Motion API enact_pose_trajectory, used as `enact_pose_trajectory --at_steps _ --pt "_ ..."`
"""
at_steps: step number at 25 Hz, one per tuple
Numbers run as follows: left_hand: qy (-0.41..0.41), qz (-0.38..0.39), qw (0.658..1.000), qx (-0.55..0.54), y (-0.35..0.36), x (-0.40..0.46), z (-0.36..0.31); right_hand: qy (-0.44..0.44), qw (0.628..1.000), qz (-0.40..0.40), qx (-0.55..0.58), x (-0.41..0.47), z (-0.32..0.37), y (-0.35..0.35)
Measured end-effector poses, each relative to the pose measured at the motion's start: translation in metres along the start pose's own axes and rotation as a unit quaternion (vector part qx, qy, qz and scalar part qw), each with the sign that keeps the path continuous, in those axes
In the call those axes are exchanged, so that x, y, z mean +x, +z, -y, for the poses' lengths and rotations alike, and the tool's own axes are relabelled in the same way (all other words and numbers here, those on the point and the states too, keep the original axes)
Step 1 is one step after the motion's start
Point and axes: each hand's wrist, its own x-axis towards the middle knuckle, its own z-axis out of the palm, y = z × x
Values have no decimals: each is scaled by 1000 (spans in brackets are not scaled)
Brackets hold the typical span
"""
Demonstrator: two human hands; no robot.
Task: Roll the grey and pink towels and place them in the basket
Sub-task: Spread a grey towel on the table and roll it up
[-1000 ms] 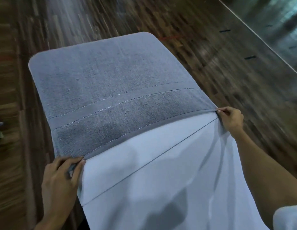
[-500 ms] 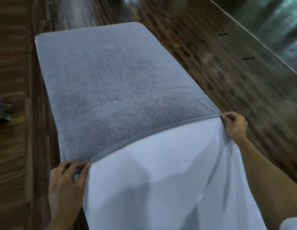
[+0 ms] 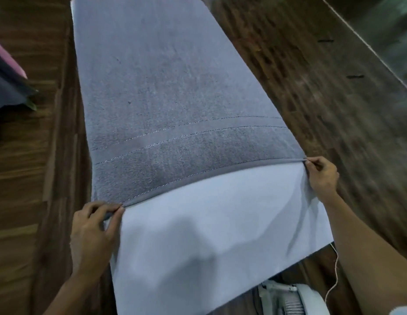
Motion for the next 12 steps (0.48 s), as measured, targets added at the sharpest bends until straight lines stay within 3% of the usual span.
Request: enact_pose_trajectory --at_steps 12 --pt "-79 -32 996 40 -17 -131 -48 -79 992 88 38 -31 -71 -56"
